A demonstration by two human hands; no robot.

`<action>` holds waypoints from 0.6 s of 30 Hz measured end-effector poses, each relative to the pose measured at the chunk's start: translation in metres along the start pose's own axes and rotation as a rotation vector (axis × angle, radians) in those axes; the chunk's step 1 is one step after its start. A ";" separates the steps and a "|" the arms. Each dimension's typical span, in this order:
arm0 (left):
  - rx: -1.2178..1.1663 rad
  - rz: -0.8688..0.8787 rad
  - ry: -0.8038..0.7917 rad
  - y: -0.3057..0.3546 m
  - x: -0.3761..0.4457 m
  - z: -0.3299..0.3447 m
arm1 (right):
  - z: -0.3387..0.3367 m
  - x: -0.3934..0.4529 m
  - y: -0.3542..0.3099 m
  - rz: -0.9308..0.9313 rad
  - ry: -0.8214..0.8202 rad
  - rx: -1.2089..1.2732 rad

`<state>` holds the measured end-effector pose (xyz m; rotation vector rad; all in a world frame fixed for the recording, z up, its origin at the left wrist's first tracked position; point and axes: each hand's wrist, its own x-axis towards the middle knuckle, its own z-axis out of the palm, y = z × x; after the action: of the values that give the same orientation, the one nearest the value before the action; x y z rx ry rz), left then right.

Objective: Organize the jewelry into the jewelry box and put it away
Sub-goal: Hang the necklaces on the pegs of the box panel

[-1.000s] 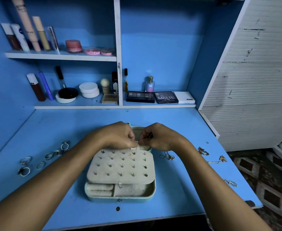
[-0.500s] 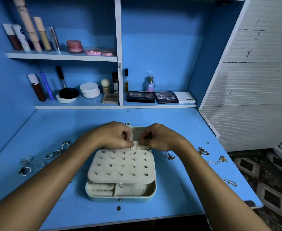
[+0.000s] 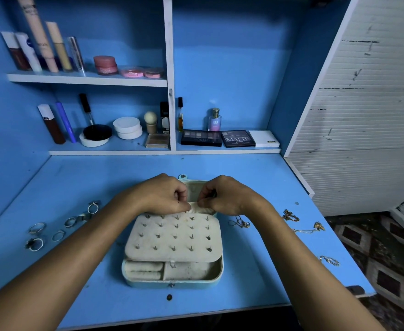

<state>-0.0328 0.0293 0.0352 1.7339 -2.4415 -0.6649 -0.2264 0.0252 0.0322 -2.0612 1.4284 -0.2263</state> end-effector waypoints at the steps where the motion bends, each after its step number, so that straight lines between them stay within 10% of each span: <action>1: -0.001 -0.001 0.006 0.000 0.000 0.001 | 0.001 0.000 -0.001 0.001 0.014 -0.020; 18: 0.043 0.112 0.180 0.013 0.004 0.011 | 0.008 -0.028 0.012 -0.047 0.295 0.037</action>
<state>-0.0488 0.0320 0.0297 1.5806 -2.4237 -0.4279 -0.2434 0.0501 0.0246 -2.0974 1.5331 -0.5925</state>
